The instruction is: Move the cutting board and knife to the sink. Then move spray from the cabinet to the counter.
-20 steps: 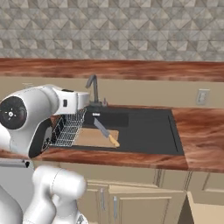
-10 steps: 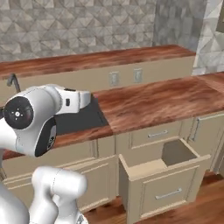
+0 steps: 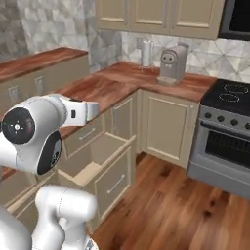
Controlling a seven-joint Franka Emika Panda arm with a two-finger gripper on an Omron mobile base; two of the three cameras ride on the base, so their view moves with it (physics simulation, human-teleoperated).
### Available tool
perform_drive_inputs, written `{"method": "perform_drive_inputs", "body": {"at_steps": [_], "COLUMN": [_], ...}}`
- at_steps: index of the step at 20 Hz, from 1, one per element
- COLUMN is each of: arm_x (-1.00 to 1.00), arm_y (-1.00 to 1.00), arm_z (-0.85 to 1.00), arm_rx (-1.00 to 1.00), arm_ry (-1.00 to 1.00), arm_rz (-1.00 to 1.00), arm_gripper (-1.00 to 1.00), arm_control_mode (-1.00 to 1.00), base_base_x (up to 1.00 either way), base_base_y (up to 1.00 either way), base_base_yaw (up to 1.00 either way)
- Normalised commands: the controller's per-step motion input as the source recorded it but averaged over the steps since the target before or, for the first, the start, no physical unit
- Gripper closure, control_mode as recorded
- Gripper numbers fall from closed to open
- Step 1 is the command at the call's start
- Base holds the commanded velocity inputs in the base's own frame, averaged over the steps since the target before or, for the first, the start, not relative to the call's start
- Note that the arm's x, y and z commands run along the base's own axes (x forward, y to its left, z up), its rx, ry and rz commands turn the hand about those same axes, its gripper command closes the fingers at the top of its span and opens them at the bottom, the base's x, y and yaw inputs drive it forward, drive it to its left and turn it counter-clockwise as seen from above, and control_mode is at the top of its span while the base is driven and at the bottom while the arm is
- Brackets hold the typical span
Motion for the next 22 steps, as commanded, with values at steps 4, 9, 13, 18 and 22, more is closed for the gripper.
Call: {"method": "perform_drive_inputs", "body": {"at_steps": [4, 9, 13, 18, 22], "arm_x": [0.0, 0.0, 0.0, 0.0, 0.0], "arm_y": [0.0, 0.0, 0.0, 0.0, 0.0], "arm_z": [0.0, 0.0, 0.0, 0.0, 0.0], "arm_rx": [0.0, 0.0, 0.0, 0.0, 0.0], "arm_ry": [0.0, 0.0, 0.0, 0.0, 0.0], "arm_rz": [0.0, 0.0, 0.0, 0.0, 0.0], "arm_gripper": [-1.0, -1.0, -1.0, -1.0, -1.0], "arm_control_mode": [1.0, 1.0, 1.0, 1.0, 1.0], "base_base_x": [0.0, 0.21, 0.79, 0.99, 1.0], "base_base_y": [0.0, 0.0, 0.05, 0.03, 0.01], "base_base_yaw": [-1.0, -0.91, -0.68, -0.5, -0.41]}}
